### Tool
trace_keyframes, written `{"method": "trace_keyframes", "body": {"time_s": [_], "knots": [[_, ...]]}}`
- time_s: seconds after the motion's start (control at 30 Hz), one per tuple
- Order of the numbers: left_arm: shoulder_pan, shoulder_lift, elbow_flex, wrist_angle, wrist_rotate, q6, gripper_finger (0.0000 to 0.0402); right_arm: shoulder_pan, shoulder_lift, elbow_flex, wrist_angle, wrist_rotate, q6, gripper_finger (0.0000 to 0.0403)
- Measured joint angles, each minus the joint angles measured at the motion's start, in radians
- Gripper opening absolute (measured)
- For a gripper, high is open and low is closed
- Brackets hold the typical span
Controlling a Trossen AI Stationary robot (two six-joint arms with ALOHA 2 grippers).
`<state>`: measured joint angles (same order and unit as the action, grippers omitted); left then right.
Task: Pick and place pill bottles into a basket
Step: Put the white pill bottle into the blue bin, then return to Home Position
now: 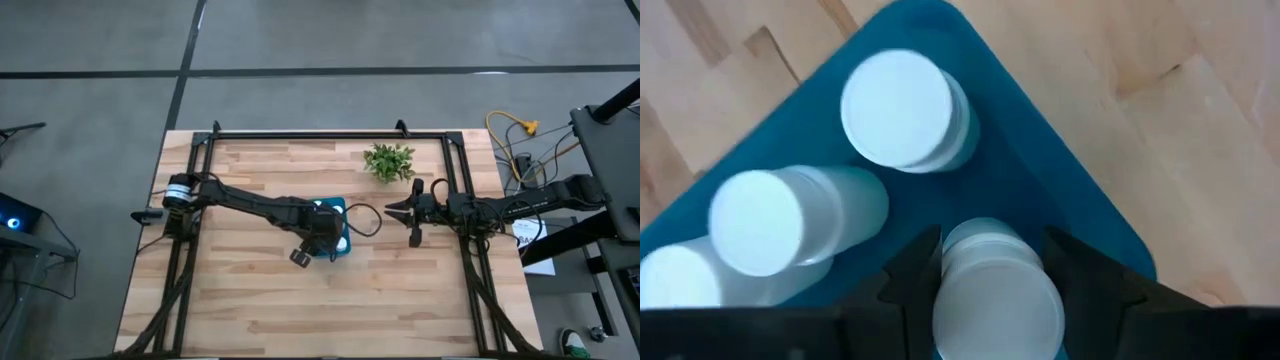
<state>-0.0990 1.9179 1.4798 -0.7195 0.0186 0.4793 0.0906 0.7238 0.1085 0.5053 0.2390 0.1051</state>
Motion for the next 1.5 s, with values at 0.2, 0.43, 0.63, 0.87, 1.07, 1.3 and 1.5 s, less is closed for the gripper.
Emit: {"method": "trace_keyframes", "body": {"time_s": [0.2, 0.43, 0.63, 0.87, 1.07, 1.3, 1.5], "knots": [[0.006, 0.000, -0.044, 0.043, 0.002, 0.000, 0.0136, 0.000, 0.000, 0.000, 0.000, 0.000, 0.000, 0.0063], [0.008, 0.000, -0.046, 0.049, 0.002, 0.002, 0.0136, 0.000, 0.000, 0.000, 0.000, 0.000, 0.000, 0.0063], [0.008, 0.000, -0.047, 0.053, 0.002, 0.001, 0.0198, 0.000, 0.000, 0.000, 0.000, 0.000, 0.000, 0.0063], [0.008, 0.000, -0.047, 0.070, 0.002, -0.002, 0.0218, 0.000, 0.000, 0.000, 0.000, 0.000, 0.000, 0.0063], [0.007, -0.004, -0.018, 0.093, 0.001, -0.028, 0.0220, 0.000, 0.000, 0.000, 0.001, 0.000, 0.000, 0.0063], [-0.010, -0.054, 0.013, 0.093, 0.001, -0.032, 0.0221, 0.000, -0.001, 0.000, 0.008, -0.001, 0.000, 0.0063], [-0.041, -0.154, 0.003, 0.097, 0.001, -0.084, 0.0221, 0.001, -0.002, 0.000, 0.051, -0.078, -0.002, 0.0063]]}}
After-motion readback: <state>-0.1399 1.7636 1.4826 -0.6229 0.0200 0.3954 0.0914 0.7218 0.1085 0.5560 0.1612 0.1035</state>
